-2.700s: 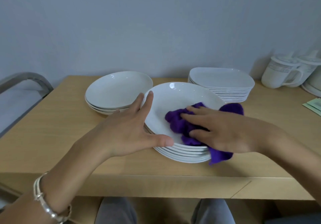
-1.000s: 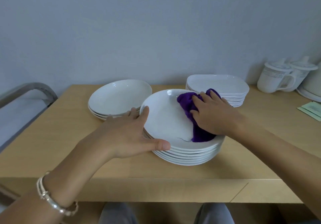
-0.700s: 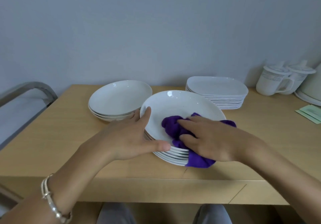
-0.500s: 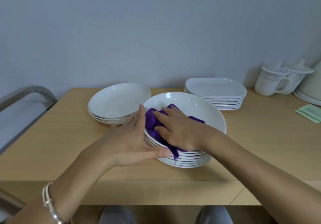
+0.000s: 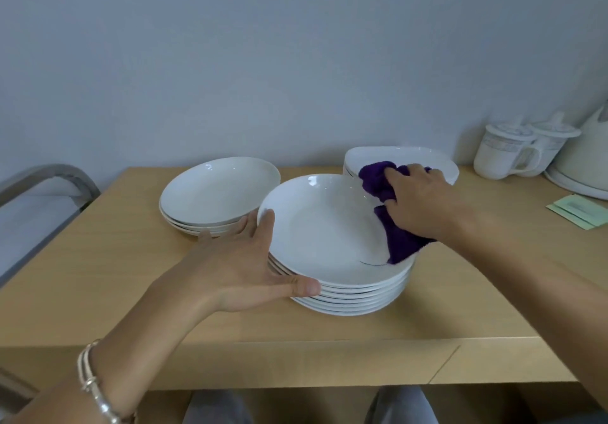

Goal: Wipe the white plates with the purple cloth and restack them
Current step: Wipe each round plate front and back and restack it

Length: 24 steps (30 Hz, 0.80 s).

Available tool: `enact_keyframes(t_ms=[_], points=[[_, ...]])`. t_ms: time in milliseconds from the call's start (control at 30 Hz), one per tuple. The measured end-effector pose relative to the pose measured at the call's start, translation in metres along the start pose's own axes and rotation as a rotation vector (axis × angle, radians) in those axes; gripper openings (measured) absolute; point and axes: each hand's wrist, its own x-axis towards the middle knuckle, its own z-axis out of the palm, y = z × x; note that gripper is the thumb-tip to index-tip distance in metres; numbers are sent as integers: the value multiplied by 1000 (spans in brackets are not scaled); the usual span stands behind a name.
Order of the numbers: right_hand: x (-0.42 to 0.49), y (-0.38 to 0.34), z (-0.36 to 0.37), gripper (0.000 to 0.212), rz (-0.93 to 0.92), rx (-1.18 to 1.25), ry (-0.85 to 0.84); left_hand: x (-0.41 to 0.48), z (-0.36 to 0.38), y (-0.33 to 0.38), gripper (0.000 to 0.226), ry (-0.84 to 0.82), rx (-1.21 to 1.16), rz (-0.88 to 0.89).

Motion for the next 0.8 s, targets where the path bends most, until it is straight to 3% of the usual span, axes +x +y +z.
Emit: enact_keyframes(t_ms=[167,300,400,533,633,800], points=[[-66,-27,-8,32,-182,-108,-84,-1,0,1,148,-28,-20,-21],[-73,-55,1,36,-357,159,-187,-6,-4,8,138,-69,-35,-45],[-51,-68,9,45,-441,138,-214,-7,-5,9,134,-87,-31,-51],[-2,-49,23,61,-311,-41,-117,-6,-6,8,139,-76,-25,-45],[13,-22,25,54,-181,-43,49,-5,-5,7,141,-56,-33,-46],[9,0,12,42,-170,154,134,-7,-5,12,135,-75,-34,-96]])
